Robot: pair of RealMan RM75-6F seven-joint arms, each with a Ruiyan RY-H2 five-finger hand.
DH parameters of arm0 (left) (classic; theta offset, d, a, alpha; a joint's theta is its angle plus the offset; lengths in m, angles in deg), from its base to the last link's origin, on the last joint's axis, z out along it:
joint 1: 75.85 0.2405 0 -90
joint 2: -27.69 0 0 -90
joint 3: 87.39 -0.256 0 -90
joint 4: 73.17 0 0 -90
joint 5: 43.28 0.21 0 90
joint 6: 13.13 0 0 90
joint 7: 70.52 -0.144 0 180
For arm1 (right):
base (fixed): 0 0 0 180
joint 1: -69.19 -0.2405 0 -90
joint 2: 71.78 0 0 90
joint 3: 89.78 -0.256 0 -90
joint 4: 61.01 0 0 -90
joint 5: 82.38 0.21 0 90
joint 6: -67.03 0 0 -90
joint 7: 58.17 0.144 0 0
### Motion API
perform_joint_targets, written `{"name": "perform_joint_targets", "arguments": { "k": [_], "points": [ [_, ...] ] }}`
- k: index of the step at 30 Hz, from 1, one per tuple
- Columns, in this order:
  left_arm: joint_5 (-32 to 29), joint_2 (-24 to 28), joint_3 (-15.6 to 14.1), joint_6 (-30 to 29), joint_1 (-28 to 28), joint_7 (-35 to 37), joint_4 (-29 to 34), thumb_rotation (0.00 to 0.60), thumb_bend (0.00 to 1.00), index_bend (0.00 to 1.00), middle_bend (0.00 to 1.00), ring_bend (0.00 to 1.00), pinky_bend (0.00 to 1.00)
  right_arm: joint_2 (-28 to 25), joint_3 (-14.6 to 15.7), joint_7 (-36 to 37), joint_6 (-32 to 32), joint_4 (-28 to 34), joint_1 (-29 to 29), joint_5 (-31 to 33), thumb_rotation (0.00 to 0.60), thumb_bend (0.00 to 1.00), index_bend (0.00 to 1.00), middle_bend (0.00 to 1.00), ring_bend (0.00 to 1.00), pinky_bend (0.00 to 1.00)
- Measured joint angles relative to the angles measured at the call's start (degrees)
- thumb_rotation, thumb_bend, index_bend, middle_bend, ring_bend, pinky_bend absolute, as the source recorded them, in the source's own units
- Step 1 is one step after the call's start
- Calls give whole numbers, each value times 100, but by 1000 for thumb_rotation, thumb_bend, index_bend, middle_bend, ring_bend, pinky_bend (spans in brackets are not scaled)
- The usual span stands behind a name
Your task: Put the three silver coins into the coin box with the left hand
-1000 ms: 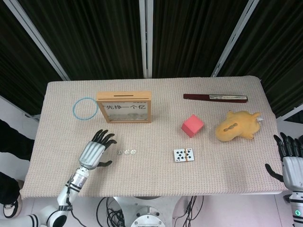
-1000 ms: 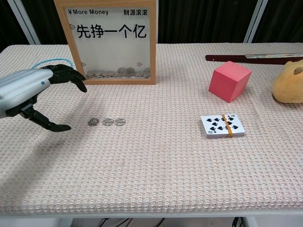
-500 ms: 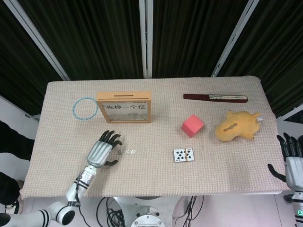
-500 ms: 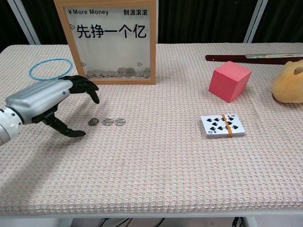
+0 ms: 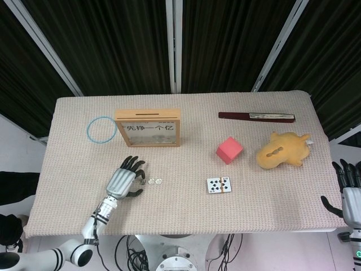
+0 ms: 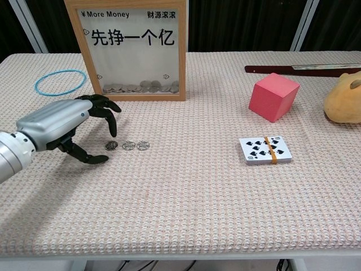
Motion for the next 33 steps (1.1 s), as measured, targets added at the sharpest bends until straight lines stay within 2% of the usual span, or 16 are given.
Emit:
{"name": "perform_joint_targets", "arguments": {
  "k": [33],
  "points": [
    [-143, -136, -117, 127, -119, 139, -303, 600, 205, 467, 145, 11, 0, -26, 7, 19, 148, -15, -2, 103, 600, 183, 0, 0, 0, 0]
  ]
}}
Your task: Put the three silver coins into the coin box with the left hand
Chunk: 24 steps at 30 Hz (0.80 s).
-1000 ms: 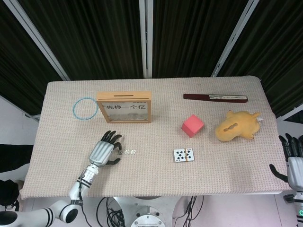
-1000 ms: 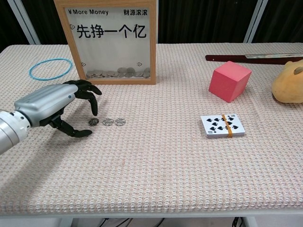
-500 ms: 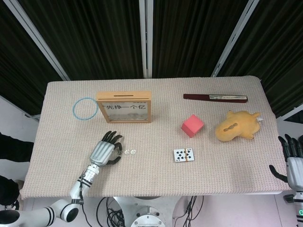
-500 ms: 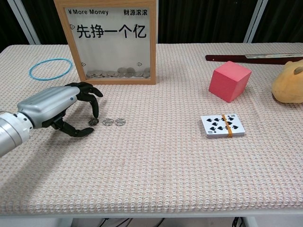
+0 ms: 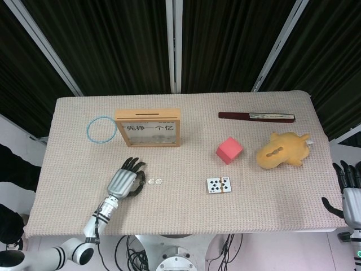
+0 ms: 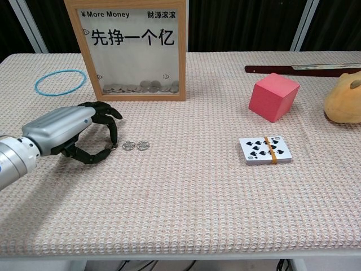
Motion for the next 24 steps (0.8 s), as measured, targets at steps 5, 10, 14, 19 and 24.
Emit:
{"name": "perform_joint_targets", "arguments": {
  "k": [5, 10, 14, 19, 24],
  "points": [
    [-36, -9, -10, 48, -15, 16, -45, 600, 206, 467, 145, 11, 0, 18, 0, 15, 24, -38, -6, 13, 600, 184, 0, 0, 0, 0],
    [-29, -38, 1, 17, -23, 52, -86, 600, 209, 487, 146, 11, 0, 26, -8, 25, 43, -55, -18, 20, 600, 185, 0, 0, 0, 0],
    [0, -67, -1, -6, -34, 126, -143, 600, 217, 498, 154, 11, 0, 29, -7, 24, 49, -58, -18, 24, 600, 186, 0, 0, 0, 0],
    [35, -91, -2, -68, -34, 209, -211, 600, 220, 492, 162, 11, 2, 24, -8, 16, 50, -54, -13, 36, 600, 186, 0, 0, 0, 0],
    [98, -103, -2, -173, -24, 301, -250, 600, 232, 454, 176, 22, 12, 20, -4, 0, 56, -45, -11, 40, 600, 187, 0, 0, 0, 0]
  ]
}}
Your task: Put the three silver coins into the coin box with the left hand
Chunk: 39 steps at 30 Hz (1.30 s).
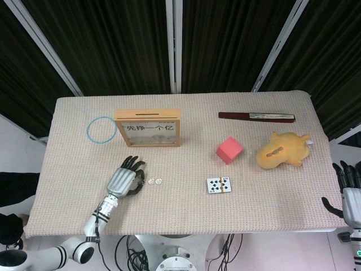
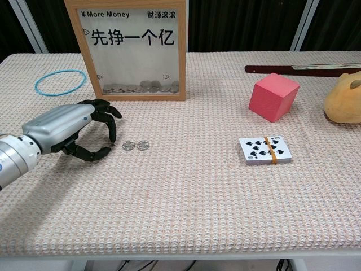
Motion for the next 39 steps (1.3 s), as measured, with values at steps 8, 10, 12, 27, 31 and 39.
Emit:
{"name": "perform_joint_targets", "arguments": {
  "k": [8, 10, 12, 27, 31, 39],
  "points": [
    [101, -63, -14, -126, 7, 172, -160, 600, 259, 489, 184, 27, 19, -10, 7, -30, 18, 24, -4, 4, 600, 188, 0, 0, 0, 0],
    [103, -84, -6, -150, 8, 179, -192, 600, 289, 506, 187, 27, 19, -12, 6, -32, 17, 25, -1, 10, 600, 189, 0, 0, 0, 0],
    [108, -98, 0, -165, 8, 201, -209, 600, 326, 517, 190, 27, 19, -14, 2, -47, 17, 28, 1, 27, 600, 192, 0, 0, 0, 0],
    [96, -127, 24, -176, -5, 303, -250, 600, 412, 571, 199, 27, 19, -7, 0, -56, 79, 14, -6, 86, 600, 195, 0, 0, 0, 0],
    [93, -108, 45, -215, 0, 303, -186, 600, 429, 581, 202, 27, 20, -8, -4, -48, 91, 10, -7, 100, 600, 195, 0, 0, 0, 0],
    [133, 181, 57, -459, 104, 215, 354, 600, 433, 584, 204, 27, 20, -26, -18, -40, 48, 40, -5, 71, 600, 195, 0, 0, 0, 0]
  ]
}}
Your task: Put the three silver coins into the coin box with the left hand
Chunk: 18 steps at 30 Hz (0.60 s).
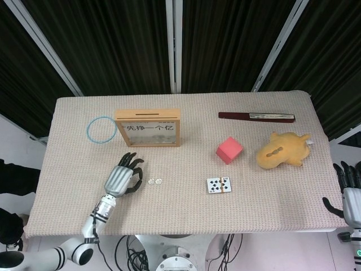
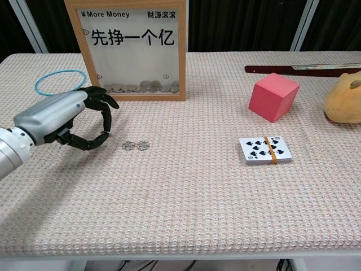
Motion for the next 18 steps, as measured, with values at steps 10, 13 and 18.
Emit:
{"name": "perform_joint_targets", "arguments": {
  "k": [10, 13, 18],
  "points": [
    [287, 1388, 160, -808, 273, -563, 2127, 600, 448, 622, 236, 48, 49, 0, 13, 12, 0, 30, -38, -103, 600, 195, 0, 0, 0, 0],
    [302, 1902, 337, -928, 292, -807, 2921, 600, 448, 627, 241, 51, 67, 4, 12, -6, -25, 59, -45, -135, 600, 195, 0, 0, 0, 0],
    [-22, 2655, 990, -860, 119, -1179, 3906, 600, 447, 627, 242, 51, 94, 11, 12, -65, -63, 112, -51, -173, 600, 195, 0, 0, 0, 0]
  ]
}}
